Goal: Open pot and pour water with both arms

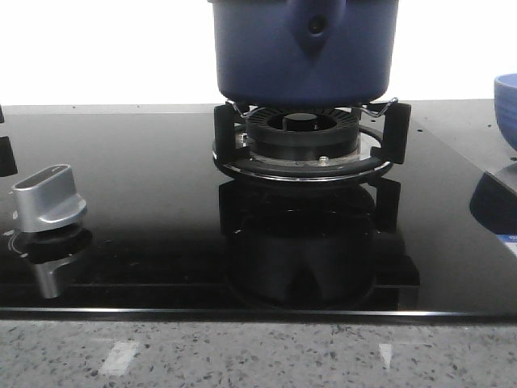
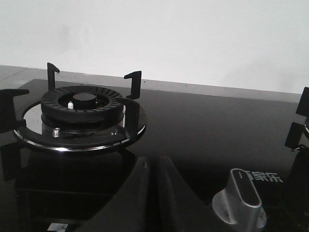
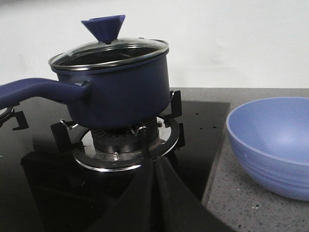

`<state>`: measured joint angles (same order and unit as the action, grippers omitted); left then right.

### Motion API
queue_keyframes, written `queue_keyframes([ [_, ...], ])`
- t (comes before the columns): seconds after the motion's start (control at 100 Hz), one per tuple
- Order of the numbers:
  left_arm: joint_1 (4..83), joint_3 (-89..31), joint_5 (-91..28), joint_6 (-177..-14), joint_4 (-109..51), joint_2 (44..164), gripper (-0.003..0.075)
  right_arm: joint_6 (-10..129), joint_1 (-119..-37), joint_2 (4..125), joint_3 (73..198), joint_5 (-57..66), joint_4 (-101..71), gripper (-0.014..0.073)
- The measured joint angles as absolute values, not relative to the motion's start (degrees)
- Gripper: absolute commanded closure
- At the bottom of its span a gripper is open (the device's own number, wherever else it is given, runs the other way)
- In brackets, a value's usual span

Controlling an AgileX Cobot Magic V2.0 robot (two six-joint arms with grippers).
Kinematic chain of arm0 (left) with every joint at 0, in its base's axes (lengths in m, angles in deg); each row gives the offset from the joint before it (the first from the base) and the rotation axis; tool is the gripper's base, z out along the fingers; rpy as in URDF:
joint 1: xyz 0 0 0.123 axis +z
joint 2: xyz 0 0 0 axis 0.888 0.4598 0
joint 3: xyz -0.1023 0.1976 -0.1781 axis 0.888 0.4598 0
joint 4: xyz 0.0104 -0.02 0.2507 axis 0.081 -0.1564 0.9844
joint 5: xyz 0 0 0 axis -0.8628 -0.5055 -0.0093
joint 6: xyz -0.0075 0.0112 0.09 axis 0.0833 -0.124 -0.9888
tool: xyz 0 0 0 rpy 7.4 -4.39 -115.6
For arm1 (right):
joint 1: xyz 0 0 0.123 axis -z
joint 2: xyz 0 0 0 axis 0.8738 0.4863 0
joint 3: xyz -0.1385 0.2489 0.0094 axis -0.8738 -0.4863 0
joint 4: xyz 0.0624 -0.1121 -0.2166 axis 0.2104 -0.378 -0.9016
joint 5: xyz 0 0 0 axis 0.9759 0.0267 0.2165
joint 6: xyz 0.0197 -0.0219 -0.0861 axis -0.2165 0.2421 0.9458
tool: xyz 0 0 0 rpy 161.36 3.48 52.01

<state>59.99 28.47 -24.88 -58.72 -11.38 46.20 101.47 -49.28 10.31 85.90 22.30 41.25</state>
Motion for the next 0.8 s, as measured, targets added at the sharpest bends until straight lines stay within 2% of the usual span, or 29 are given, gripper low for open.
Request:
queue_keyframes([
  [0.8,59.74,28.47,-27.91,-58.49,-11.87,46.2,0.0741,101.47,-49.28,10.31,85.9,22.3,41.25,0.065],
])
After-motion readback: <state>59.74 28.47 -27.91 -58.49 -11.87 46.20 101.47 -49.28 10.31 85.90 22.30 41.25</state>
